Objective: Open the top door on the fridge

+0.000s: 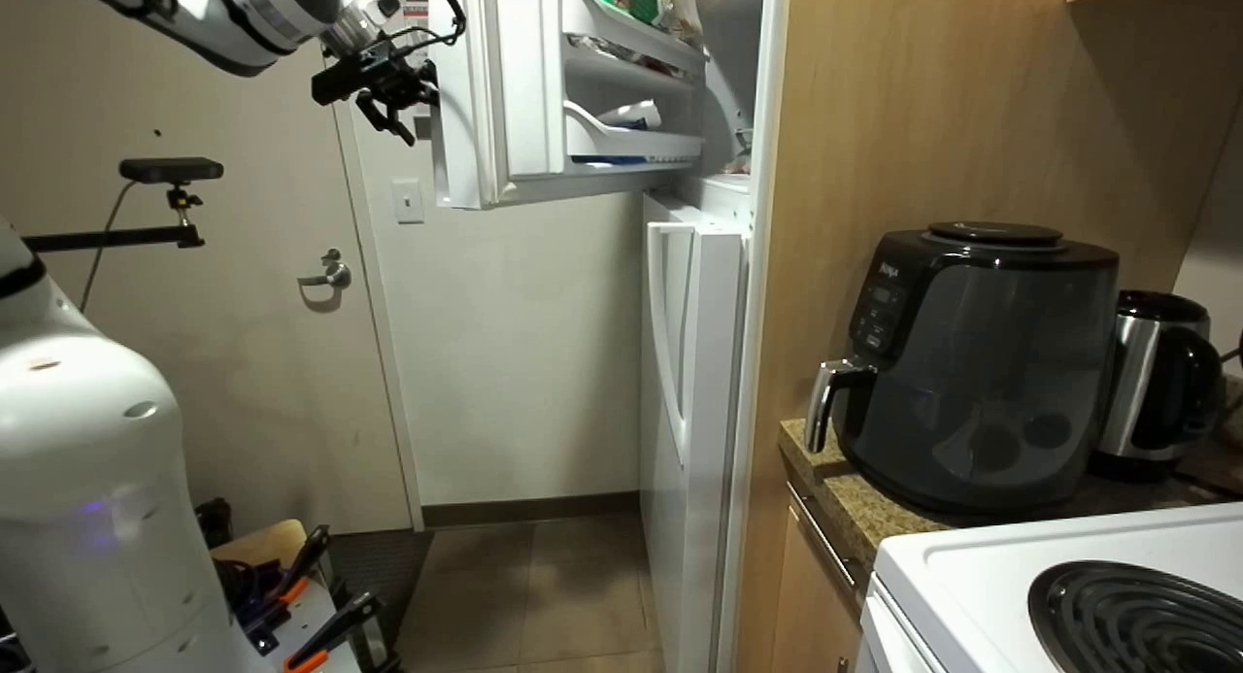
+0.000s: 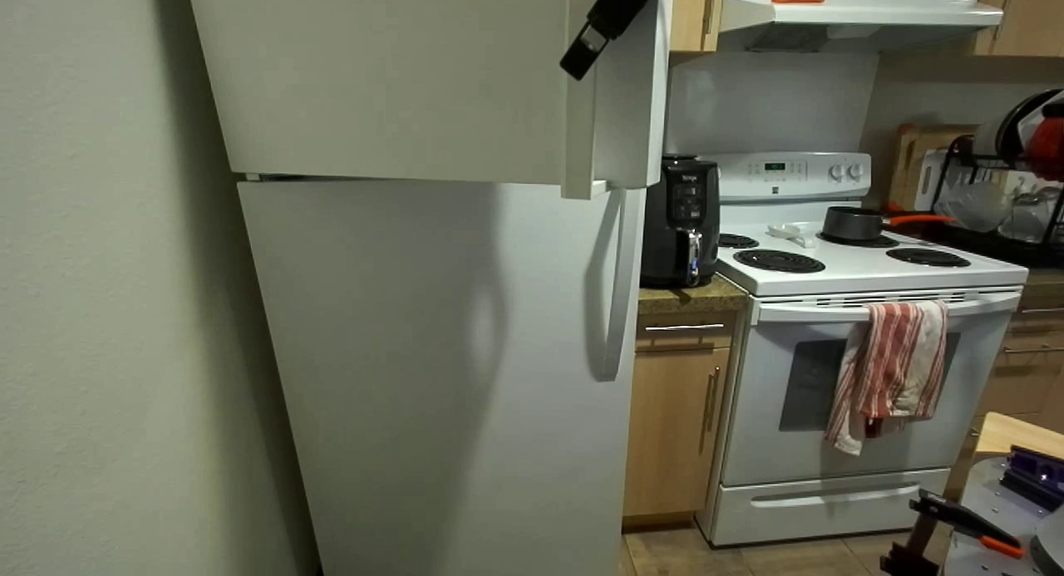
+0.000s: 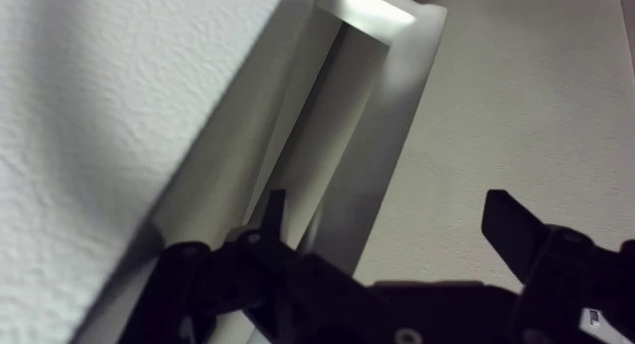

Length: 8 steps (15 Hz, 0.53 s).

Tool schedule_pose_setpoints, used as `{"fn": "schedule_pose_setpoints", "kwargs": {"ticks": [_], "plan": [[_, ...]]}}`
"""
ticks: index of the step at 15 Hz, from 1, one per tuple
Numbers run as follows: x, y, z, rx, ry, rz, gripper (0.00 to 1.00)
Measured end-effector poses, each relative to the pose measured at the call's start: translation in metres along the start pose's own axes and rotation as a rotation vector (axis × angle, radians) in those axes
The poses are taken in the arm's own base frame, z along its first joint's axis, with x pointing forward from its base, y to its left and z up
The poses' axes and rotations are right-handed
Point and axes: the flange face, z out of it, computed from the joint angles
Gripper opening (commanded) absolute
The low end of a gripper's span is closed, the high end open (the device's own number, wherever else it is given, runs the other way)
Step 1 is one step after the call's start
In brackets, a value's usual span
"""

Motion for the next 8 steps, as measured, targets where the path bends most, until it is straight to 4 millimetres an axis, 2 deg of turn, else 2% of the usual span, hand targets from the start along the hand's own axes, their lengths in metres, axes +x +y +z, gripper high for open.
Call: {"fn": "schedule_pose_setpoints", "kwargs": {"ticks": [4, 6, 8], "plan": [[0.017, -0.036, -0.002, 0.032, 0.027, -0.035, 1.0], [0.023, -0.044, -0.003, 0.052, 0.023, -0.041, 1.0], [0.025, -0.042, -0.005, 0.072, 0.004, -0.04, 1.0]]}}
